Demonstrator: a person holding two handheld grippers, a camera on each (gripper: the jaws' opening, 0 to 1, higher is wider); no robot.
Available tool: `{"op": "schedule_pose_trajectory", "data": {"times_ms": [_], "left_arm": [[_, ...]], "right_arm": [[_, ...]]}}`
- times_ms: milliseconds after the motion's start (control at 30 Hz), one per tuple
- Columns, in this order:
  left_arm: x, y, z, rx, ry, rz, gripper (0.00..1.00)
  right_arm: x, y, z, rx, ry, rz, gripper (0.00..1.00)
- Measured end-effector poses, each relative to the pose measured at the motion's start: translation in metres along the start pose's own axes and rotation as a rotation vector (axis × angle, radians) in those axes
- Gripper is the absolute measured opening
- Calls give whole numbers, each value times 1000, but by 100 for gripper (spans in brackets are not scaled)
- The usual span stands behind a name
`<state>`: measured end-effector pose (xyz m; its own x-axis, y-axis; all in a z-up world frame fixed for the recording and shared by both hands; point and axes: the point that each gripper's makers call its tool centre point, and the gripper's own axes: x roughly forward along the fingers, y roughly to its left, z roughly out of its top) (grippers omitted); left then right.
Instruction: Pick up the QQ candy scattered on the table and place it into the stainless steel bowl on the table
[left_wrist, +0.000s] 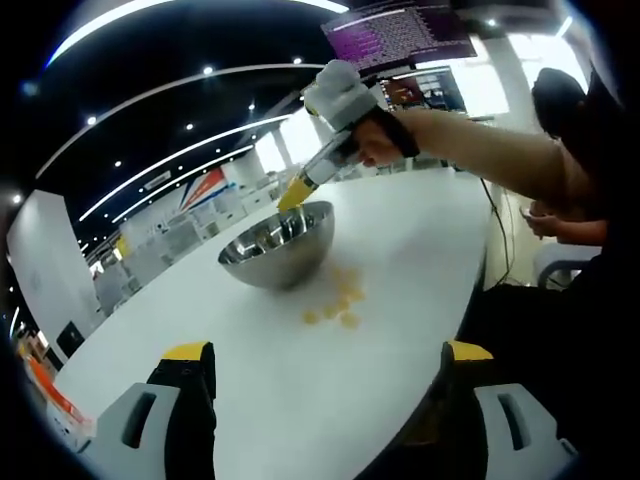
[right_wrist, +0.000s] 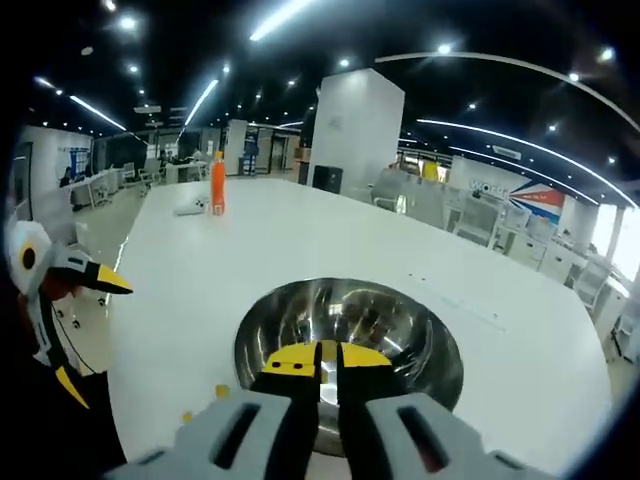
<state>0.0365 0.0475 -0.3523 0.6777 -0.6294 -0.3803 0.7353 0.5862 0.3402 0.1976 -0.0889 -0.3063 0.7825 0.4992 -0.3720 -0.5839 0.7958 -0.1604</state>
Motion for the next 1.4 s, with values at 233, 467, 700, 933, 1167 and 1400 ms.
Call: {"op": "schedule_pose_trajectory", "data": {"times_ms": [233, 467, 700, 933, 1167, 1400], "left_arm": [[0, 2, 0, -7, -5, 5, 94], [1, 0, 1, -6, -4, -1, 94], [1, 0, 1, -5, -3, 1, 94], [1, 0, 2, -4, -5, 0, 94], [2, 0, 2, -4, -3, -2, 94], [1, -1, 1, 1, 2, -2, 94]], "right_arm": [[2, 1, -16, 1, 34, -10, 6], [1, 1, -21, -14, 27, -19, 13], [0, -4, -25, -63, 30, -43, 20], [-1, -4, -24, -44, 23, -39, 20], [-1, -7, -24, -28, 17, -39, 22], [-6, -11, -16, -28, -2, -47, 22]]}}
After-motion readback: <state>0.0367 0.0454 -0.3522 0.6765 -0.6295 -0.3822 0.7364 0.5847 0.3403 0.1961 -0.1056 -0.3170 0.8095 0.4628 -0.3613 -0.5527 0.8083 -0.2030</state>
